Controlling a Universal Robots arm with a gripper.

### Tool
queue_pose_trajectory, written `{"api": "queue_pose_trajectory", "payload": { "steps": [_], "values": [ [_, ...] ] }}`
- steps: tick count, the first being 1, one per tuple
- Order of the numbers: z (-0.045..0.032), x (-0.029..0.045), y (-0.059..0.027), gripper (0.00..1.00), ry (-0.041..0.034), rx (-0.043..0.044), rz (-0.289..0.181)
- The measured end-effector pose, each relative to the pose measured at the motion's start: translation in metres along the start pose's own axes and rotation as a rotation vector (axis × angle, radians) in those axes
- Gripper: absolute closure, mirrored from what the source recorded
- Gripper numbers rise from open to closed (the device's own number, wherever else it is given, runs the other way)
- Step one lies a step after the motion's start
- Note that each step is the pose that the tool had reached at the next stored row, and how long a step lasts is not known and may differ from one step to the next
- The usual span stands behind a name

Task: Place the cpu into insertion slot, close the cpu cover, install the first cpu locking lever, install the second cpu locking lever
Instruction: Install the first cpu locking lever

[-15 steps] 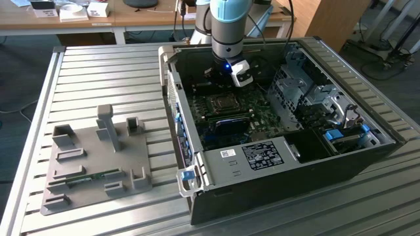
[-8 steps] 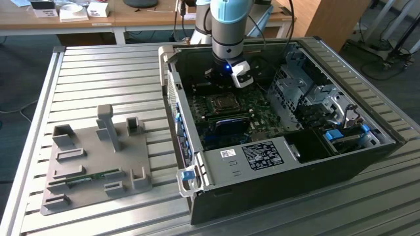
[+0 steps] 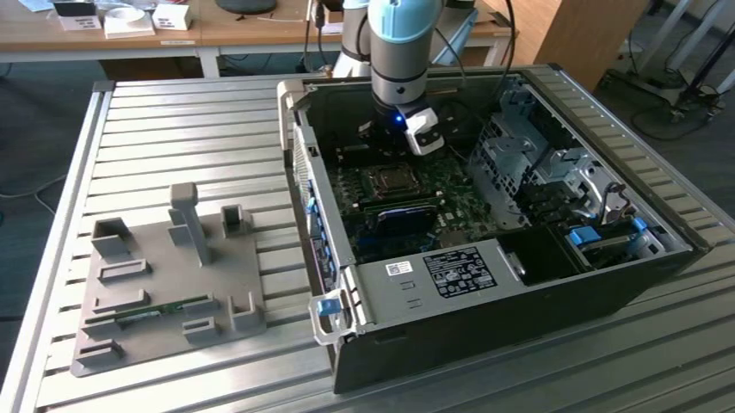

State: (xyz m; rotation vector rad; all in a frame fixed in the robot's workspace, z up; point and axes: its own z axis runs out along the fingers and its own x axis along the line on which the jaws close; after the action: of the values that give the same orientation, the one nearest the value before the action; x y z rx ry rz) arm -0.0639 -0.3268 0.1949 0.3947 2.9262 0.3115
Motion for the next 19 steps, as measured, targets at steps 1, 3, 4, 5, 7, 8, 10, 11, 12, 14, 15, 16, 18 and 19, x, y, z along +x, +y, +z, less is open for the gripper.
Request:
{"api": "queue_pose_trajectory", "payload": {
  "steps": [1, 3, 4, 5, 7, 8, 10, 11, 12, 14, 15, 16, 18, 19],
  "values": [
    [0.0003, 0.0003, -0.0002, 0.89, -0.0014, -0.0002, 0.000],
    [0.0009, 0.0008, -0.0005, 0.89, -0.0039, -0.0008, -0.001],
    [0.0012, 0.0009, -0.0005, 0.89, -0.0045, -0.0015, -0.001],
    [0.0015, 0.0010, -0.0005, 0.89, -0.0053, -0.0020, -0.001],
    [0.0016, 0.0012, -0.0007, 0.89, -0.0060, -0.0019, -0.001],
    [0.0016, 0.0012, -0.0007, 0.89, -0.0061, -0.0019, -0.001],
    [0.0016, 0.0013, -0.0007, 0.89, -0.0062, -0.0019, -0.001],
    [0.0016, 0.0013, -0.0007, 0.89, -0.0063, -0.0021, -0.001],
    [0.0010, 0.0012, -0.0006, 0.89, -0.0064, -0.0020, -0.001],
    [-0.0018, 0.0008, 0.0001, 0.89, -0.0062, -0.0021, -0.001],
    [-0.0036, 0.0005, 0.0006, 0.89, -0.0062, -0.0020, -0.001],
    [-0.0054, 0.0003, 0.0010, 0.89, -0.0063, -0.0022, -0.001],
    [-0.0088, -0.0002, 0.0018, 0.89, -0.0062, -0.0020, -0.001],
    [-0.0100, -0.0004, 0.0021, 0.89, -0.0062, -0.0020, -0.001]
  ]
}}
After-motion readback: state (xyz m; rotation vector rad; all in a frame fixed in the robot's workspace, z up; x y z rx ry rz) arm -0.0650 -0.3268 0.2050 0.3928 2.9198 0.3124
